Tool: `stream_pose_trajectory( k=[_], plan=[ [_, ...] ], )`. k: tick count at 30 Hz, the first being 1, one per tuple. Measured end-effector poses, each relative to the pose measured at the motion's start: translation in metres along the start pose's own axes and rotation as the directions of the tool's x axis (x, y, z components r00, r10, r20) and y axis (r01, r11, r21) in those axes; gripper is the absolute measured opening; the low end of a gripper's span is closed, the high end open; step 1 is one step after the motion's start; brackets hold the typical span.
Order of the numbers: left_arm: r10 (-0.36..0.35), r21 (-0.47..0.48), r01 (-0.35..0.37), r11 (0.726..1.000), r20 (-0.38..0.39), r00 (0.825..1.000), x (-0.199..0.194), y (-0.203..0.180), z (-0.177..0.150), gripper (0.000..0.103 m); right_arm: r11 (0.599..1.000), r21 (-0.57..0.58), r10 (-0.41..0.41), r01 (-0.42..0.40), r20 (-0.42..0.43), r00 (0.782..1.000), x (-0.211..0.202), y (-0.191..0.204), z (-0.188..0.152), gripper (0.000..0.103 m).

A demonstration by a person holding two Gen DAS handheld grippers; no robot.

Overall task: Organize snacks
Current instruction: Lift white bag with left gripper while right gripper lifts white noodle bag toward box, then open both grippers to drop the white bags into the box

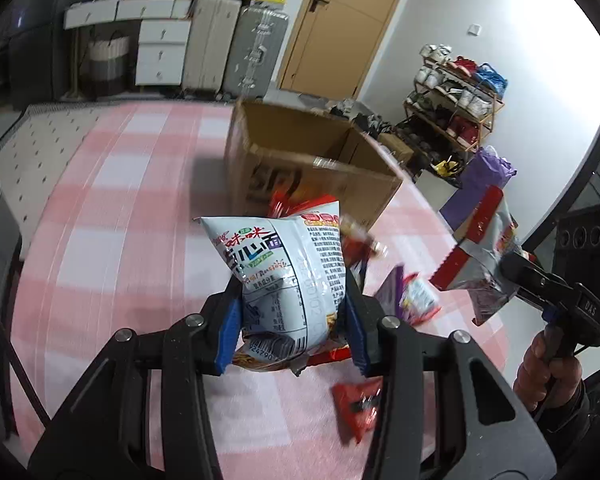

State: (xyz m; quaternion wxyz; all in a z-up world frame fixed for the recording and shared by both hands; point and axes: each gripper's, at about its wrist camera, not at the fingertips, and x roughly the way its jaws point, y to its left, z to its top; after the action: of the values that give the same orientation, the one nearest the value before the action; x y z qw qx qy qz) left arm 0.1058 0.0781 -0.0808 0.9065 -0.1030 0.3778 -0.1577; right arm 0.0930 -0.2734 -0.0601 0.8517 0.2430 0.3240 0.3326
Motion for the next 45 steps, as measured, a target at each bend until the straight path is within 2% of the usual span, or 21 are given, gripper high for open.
stream_pose_trajectory(
  k=[6, 13, 21, 26, 33, 40, 44, 45],
  plan=[
    [0.019, 0.054, -0.021, 0.998, 0.043, 0.999, 0.001, -0.014, 0.042, 0.041, 0.999, -0.046, -0.014, 0.015, 0.029, 0.999, 0.001, 0.008, 0.038, 0.047],
    [0.021, 0.073, -0.026, 0.997, 0.069, 0.997, 0.007, -0.025, 0.093, 0.041, 0.997, -0.071, -0.011, 0.016, 0.059, 0.998, 0.013, 0.013, 0.082, 0.047],
    [0.023, 0.101, -0.029, 0.994, 0.057, 0.998, 0.032, -0.037, 0.148, 0.041, 0.996, -0.09, -0.007, 0.012, 0.063, 0.998, 0.035, 0.014, 0.128, 0.047],
    [0.031, 0.112, -0.034, 0.993, 0.026, 0.999, 0.063, -0.039, 0.18, 0.041, 0.996, -0.088, -0.018, 0.024, 0.063, 0.998, 0.05, 0.006, 0.151, 0.047],
    [0.032, 0.115, -0.026, 0.993, -0.046, 0.998, 0.12, -0.037, 0.196, 0.041, 0.994, -0.086, -0.07, 0.073, 0.034, 0.997, 0.082, -0.018, 0.171, 0.047],
    [0.025, 0.071, -0.018, 0.997, -0.099, 0.995, 0.174, -0.02, 0.195, 0.041, 0.992, -0.054, -0.112, 0.11, -0.04, 0.993, 0.126, -0.053, 0.165, 0.047],
    [0.01, 0.044, -0.005, 0.999, -0.115, 0.993, 0.197, -0.01, 0.196, 0.042, 0.986, -0.079, -0.149, 0.144, -0.068, 0.986, 0.146, -0.062, 0.16, 0.048],
    [0.006, 0.031, -0.002, 1.0, -0.127, 0.992, 0.203, -0.007, 0.195, 0.048, 0.985, -0.086, -0.156, 0.15, -0.076, 0.985, 0.15, -0.064, 0.159, 0.048]
  ],
)
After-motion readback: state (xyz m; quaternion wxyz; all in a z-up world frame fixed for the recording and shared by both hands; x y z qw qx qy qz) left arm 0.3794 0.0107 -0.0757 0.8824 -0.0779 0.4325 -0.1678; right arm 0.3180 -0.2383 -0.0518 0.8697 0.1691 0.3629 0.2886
